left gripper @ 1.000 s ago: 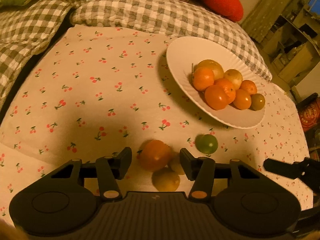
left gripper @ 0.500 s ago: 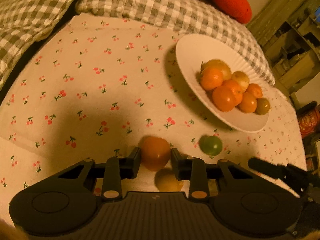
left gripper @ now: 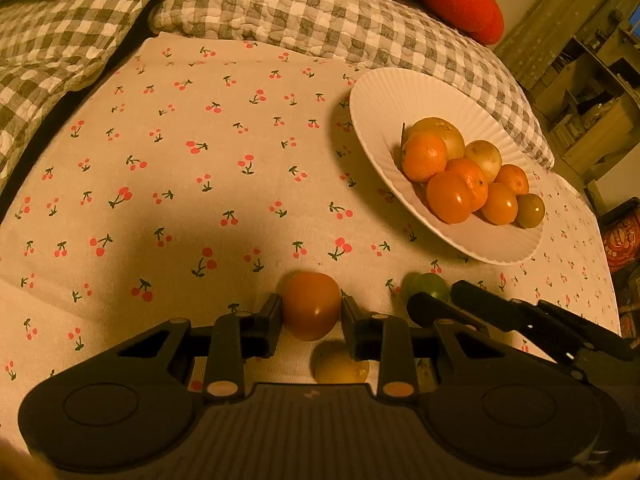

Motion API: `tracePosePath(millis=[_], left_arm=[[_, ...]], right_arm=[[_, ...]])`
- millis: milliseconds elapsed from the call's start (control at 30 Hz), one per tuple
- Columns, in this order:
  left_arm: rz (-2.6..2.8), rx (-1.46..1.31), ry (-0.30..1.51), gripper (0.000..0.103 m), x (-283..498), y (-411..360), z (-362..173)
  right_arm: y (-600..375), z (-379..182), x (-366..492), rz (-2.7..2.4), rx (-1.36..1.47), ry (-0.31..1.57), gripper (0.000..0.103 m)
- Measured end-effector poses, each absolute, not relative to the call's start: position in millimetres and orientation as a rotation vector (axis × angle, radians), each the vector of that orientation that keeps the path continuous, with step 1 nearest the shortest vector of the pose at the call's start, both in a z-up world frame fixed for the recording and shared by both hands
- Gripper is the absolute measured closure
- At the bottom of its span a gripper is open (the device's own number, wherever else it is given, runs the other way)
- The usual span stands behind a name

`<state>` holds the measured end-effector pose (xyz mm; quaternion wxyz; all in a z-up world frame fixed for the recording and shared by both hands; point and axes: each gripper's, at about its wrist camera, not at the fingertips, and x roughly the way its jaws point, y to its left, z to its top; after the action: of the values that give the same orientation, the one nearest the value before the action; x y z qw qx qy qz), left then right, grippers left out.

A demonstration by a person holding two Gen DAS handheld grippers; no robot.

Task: Organize fruits
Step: 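Grasp another dark orange fruit with the left gripper while the right grasps a green fruit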

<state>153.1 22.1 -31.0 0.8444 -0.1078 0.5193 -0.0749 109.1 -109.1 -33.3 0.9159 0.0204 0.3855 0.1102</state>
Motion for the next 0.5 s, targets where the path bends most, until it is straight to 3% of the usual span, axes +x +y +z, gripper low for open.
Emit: tracePosePath(millis=[500], left_arm=[[-0.168,-0.248,1.068,0.086,150.7,23.3,-22.1]], right_arm=[[-107.7,-20.5,104.8,0.249,0.022,0.761,0.080]])
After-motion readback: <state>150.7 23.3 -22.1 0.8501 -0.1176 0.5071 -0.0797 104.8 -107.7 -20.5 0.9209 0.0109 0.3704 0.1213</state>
